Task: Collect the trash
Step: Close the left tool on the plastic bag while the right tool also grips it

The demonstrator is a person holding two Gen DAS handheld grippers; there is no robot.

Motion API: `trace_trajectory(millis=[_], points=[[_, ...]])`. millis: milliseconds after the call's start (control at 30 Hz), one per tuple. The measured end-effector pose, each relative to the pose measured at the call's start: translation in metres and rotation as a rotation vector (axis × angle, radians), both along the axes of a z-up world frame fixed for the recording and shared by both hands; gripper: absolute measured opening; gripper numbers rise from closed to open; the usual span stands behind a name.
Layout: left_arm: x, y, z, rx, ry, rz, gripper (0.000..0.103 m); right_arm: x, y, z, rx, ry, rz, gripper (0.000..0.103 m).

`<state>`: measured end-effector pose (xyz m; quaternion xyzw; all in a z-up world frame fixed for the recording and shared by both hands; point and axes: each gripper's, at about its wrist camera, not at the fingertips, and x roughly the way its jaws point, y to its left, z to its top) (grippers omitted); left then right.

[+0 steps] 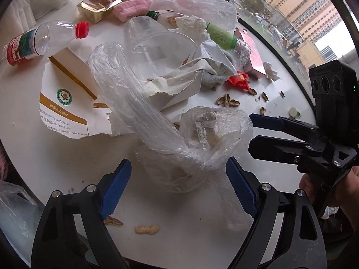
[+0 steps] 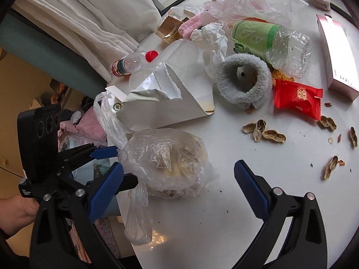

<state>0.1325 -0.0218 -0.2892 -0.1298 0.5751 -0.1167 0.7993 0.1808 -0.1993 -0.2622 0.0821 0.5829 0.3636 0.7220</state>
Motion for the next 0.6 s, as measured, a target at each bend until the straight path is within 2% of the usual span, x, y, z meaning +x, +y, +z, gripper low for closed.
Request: trace_trajectory(millis=[33, 133, 200, 267, 300, 367, 467, 600], points=[[0.001, -0.001, -0.002, 0.0, 0.004, -0.003, 0.076, 0.001, 0.001, -0.002, 0.006, 0.017, 0.005, 0.095], [0.003, -0.002, -0.005, 0.001, 0.009, -0.013, 0.065, 0.002, 0.007, -0.007, 0.01, 0.042, 0.025, 0.062], [0.003, -0.003, -0.006, -0.003, 0.013, -0.014, 0.056, 0.001, 0.011, -0.009, 0.021, 0.057, 0.045, 0.051], [0.003, -0.004, -0.005, -0.011, 0.012, -0.016, 0.041, 0.0, 0.014, -0.009, 0.026, 0.066, 0.062, 0.032], [0.003, -0.005, -0.003, -0.016, 0.011, -0.021, 0.038, -0.001, 0.016, -0.008, 0.026, 0.063, 0.063, 0.028], [0.004, -0.008, 0.0, -0.022, 0.006, -0.035, 0.024, -0.003, 0.014, -0.005, 0.039, 0.062, 0.057, 0.017], [0.002, -0.011, 0.012, -0.028, -0.018, -0.051, 0.018, -0.008, 0.015, 0.008, 0.034, 0.027, 0.051, 0.012], [-0.004, -0.012, 0.032, -0.042, -0.053, -0.053, 0.017, -0.016, 0.015, 0.029, 0.035, -0.014, 0.039, 0.012]])
